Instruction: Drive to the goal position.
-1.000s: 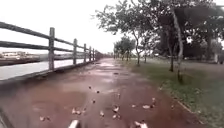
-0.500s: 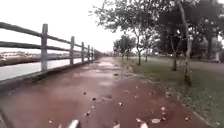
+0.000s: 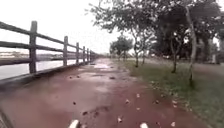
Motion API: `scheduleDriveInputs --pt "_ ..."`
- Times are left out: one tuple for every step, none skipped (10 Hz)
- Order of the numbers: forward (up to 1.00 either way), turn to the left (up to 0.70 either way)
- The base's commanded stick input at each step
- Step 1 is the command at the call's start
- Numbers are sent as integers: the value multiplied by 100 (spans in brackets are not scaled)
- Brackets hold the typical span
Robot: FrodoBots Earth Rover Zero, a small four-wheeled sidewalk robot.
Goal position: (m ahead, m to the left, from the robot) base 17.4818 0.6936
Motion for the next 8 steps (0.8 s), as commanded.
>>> scheduleDriveInputs --pt "70 -27" --pt "70 -27" --pt "70 -27" --pt "70 -27" --pt "70 -27" --pt "70 -27" --pt "70 -27" --pt "70 -27"
